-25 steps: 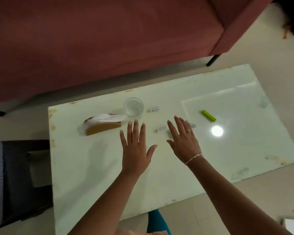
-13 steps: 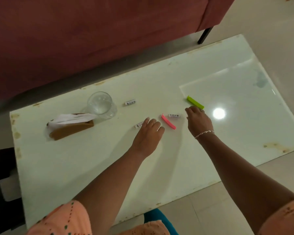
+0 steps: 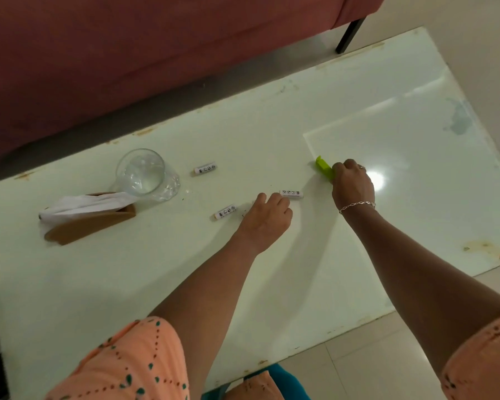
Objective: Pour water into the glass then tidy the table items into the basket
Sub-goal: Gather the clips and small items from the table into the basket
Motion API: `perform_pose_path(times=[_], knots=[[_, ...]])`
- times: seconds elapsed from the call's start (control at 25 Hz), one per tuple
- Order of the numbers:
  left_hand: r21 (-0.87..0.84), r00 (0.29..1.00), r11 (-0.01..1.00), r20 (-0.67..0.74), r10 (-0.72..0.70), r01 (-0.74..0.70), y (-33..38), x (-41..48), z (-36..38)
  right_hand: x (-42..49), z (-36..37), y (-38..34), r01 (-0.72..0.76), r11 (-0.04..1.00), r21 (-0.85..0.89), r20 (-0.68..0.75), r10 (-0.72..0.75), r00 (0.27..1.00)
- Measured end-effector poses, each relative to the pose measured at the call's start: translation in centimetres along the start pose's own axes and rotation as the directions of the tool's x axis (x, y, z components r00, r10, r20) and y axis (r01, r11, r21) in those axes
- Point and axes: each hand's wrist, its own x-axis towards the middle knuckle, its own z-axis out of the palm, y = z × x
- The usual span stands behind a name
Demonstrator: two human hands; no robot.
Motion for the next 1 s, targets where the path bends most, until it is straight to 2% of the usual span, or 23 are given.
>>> perform_pose_path(times=[0.08, 0.12, 0.2, 0.28, 0.4, 0.52, 0.6, 0.72, 0.8, 0.92, 1.0], knots=[[-0.08, 0.994, 0.992, -0.054, -0.098, 0.093, -0.7, -0.3, -0.6, -0.2, -0.5, -0.3, -0.045, 0.997, 0.058, -0.028, 0.047, 0.999], [-0.195, 0.976, 0.966, -0.103, -0.191, 0.169, -1.0, -0.7, -1.2, -0.4, -1.0, -0.7, -0.057, 0.993, 0.1, -0.051, 0.062, 0.997], [-0.515, 0.898, 0.798, -0.115, -0.425, 0.312, -1.3, -2.5, -2.5, -1.6, -2.2, -2.0, -0.04, 0.985, 0.166, -0.089, 0.055, 0.994], [-0.694, 0.795, 0.586, -0.031, -0.606, 0.419, -1.6, -5.6, -3.7, -3.7, -3.4, -3.9, 0.029, 0.98, 0.195, -0.12, -0.006, 0.993], [-0.793, 0.663, 0.33, 0.12, -0.739, 0.511, -2.6, -12.2, -4.6, -7.6, -4.5, -8.3, 0.184, 0.963, 0.197, -0.139, -0.158, 0.978], [-0.806, 0.529, 0.147, 0.227, -0.817, 0.573, -4.5, -19.9, -5.3, -12.1, -5.3, -14.5, 0.368, 0.91, 0.192, -0.16, -0.341, 0.926], [-0.796, 0.468, 0.073, 0.275, -0.84, 0.6, -6.0, -24.9, -5.6, -15.0, -5.3, -19.4, 0.469, 0.862, 0.192, -0.178, -0.439, 0.88], [-0.781, 0.393, 0.024, 0.287, -0.874, 0.624, -8.1, -32.2, -6.1, -18.6, -4.9, -27.8, 0.596, 0.773, 0.217, -0.194, -0.565, 0.802], [-0.788, 0.305, -0.035, 0.278, -0.911, 0.615, -10.0, -37.3, -6.4, -20.7, -4.8, -34.2, 0.674, 0.694, 0.251, -0.194, -0.647, 0.738], [-0.802, 0.148, -0.171, 0.306, -0.94, 0.572, -12.5, -44.4, -6.3, -22.8, -4.8, -43.7, 0.801, 0.542, 0.254, -0.204, -0.779, 0.593], [-0.804, 0.045, -0.26, 0.335, -0.941, 0.534, -13.6, -48.4, -6.0, -23.7, -4.7, -49.7, 0.884, 0.403, 0.235, -0.208, -0.868, 0.451]])
